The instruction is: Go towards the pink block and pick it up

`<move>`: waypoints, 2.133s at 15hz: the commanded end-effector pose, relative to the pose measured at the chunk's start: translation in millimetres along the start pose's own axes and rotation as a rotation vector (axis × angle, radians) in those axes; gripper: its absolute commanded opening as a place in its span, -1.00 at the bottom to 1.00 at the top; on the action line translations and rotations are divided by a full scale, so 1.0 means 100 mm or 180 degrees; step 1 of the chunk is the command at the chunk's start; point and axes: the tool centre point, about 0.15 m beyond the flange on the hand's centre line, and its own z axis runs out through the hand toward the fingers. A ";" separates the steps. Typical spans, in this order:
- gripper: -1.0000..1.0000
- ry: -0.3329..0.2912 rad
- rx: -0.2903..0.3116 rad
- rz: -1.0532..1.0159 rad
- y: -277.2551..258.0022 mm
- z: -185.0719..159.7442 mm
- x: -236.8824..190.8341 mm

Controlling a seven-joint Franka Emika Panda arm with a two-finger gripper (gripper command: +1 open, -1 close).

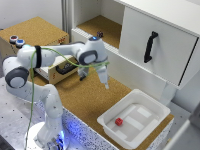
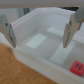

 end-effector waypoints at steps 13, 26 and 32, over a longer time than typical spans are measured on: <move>1.00 -0.0727 -0.0197 -0.0661 0.64 1.11 0.66; 1.00 -0.0357 -0.0055 -0.3245 0.97 1.59 0.06; 1.00 -0.0420 -0.0012 -0.3287 1.00 1.58 -0.22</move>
